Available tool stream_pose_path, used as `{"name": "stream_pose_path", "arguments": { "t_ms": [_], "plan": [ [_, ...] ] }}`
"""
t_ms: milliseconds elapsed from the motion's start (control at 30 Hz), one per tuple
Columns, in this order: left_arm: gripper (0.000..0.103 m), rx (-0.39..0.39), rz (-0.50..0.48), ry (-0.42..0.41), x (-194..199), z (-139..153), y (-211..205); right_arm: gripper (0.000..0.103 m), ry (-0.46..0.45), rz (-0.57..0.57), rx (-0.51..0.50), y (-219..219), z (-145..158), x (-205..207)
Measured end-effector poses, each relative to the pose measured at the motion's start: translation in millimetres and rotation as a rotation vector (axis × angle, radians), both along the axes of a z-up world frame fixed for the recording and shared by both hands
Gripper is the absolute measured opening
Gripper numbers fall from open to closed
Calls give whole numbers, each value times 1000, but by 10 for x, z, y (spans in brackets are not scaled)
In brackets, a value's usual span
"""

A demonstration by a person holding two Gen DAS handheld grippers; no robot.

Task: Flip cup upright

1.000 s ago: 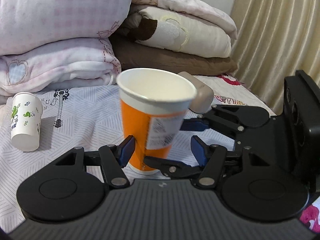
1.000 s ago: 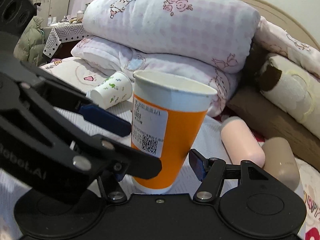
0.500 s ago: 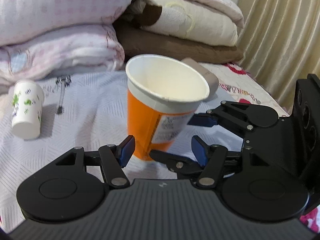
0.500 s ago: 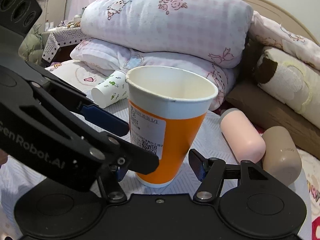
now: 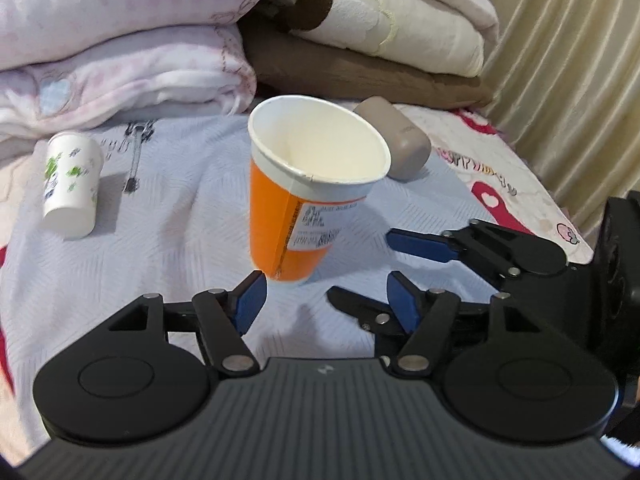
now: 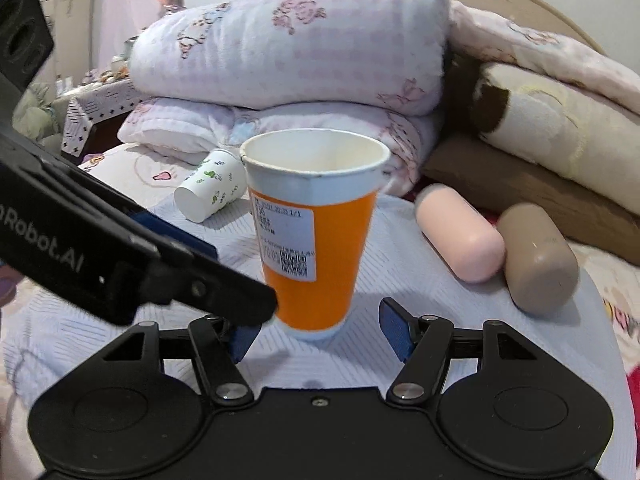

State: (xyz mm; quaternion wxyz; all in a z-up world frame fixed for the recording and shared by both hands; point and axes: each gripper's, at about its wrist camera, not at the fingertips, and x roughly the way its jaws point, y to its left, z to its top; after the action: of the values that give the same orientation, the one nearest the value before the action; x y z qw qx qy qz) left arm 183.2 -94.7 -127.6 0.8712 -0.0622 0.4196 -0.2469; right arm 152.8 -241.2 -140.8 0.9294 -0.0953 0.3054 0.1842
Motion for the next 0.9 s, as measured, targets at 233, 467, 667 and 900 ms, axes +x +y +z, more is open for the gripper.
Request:
{"name": "stream_pose_path", "arguments": {
  "t_ms": [233, 467, 667, 900],
  "plan": [
    [66, 34, 127, 80, -179, 250, 164, 70, 73, -74, 17, -5, 234, -195],
    [74, 155, 172, 34, -496, 707, 266, 70, 113, -140, 51, -71, 564, -394],
    [81, 200, 183, 8, -770, 1036, 287, 71, 135, -195, 24, -71, 904, -644],
    [98, 249, 206, -19, -1065, 1285, 323, 75, 104, -190, 5, 6, 1385, -997]
  ]
}}
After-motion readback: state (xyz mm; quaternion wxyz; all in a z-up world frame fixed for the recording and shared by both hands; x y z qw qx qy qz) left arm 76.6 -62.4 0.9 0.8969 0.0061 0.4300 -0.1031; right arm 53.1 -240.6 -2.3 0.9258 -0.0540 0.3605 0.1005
